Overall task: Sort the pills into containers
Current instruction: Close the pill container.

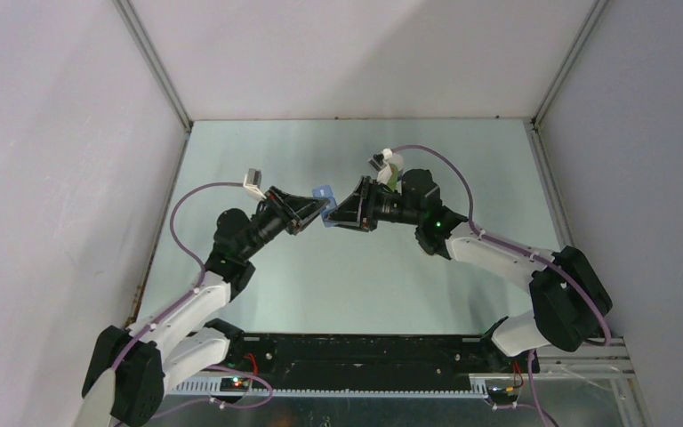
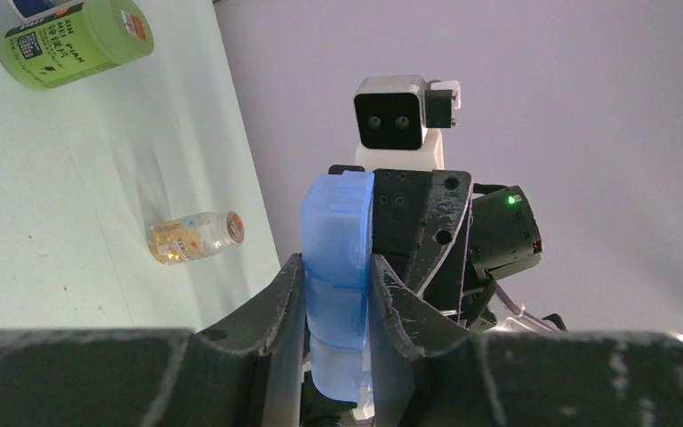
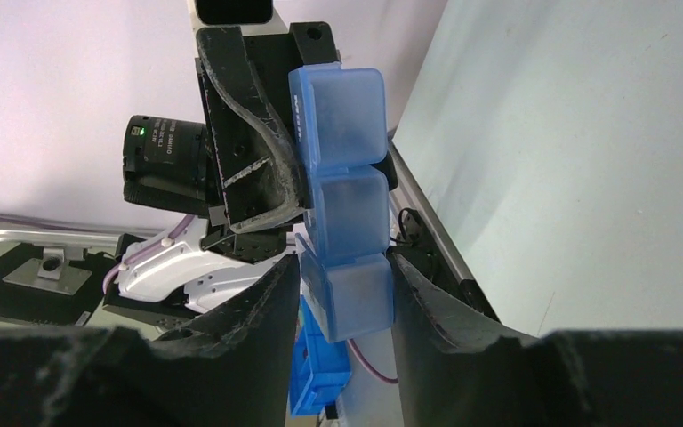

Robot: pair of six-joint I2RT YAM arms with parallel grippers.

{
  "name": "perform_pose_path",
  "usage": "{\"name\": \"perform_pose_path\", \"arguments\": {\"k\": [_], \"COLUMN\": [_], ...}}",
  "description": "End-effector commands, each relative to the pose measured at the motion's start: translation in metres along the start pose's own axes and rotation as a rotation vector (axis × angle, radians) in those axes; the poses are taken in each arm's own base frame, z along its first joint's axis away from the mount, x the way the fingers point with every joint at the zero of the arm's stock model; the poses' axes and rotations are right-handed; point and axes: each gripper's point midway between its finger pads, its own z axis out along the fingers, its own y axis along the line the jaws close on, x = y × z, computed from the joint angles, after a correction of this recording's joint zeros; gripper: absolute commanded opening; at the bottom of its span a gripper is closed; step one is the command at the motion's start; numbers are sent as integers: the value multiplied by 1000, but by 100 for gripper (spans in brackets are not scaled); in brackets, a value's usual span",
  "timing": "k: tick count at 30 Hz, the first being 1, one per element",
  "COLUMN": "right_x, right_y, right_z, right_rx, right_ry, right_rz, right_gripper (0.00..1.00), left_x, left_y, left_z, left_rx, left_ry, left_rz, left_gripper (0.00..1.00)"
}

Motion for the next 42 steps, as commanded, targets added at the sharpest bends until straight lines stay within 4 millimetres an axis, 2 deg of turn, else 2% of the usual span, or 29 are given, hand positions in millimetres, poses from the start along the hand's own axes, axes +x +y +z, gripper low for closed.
{"name": "perform_pose_path", "arguments": {"k": [1, 11, 15, 20, 23, 26, 28, 29, 30, 31, 32, 33, 35, 38, 42], "right_x": [-4, -2, -3, -2, -3, -2, -3, -3, -3, -3, -1, 0, 1, 5, 9], "right_y": [24, 19, 18, 18, 18, 19, 20, 21, 21, 22, 22, 23, 22, 26, 31], "right_z": [3, 4, 3, 4, 3, 3, 1, 1, -1, -1, -3, -5, -9, -15, -21], "right_rx": [-82, -66, -63, -63, -64, -64, -67, -68, -69, -69, -68, -68, -58, -60, -72], "right_ry": [8, 17, 15, 18, 17, 20, 21, 21, 23, 25, 35, 39, 52, 73, 97], "right_rz": [-39, -20, -15, -9, -7, -5, -10, -13, -15, -16, -15, -16, -12, -15, -20], "right_gripper": [43, 31, 20, 0, 0, 6, 7, 4, 3, 0, 0, 0, 0, 0, 0], "left_x": [-8, -7, -7, -8, -8, -8, -8, -9, -8, -10, -10, -12, -14, -18, -18], "left_y": [-39, -38, -37, -38, -38, -38, -38, -39, -38, -39, -37, -38, -38, -36, -33], "left_z": [-1, -1, -2, -2, -2, -2, -2, -3, -3, -4, -4, -5, -7, -10, -10], "left_rx": [105, 101, 98, 96, 99, 98, 96, 97, 93, 94, 85, 85, 77, 61, 47], "left_ry": [-12, -10, -10, -13, -14, -14, -16, -18, -19, -27, -31, -43, -60, -87, -82], "left_rz": [42, 47, 48, 48, 51, 53, 54, 59, 60, 73, 75, 89, 108, 135, 146], "left_gripper": [0, 0, 0, 0, 0, 0, 7, 17, 23, 38, 46, 60, 73, 84, 86]}}
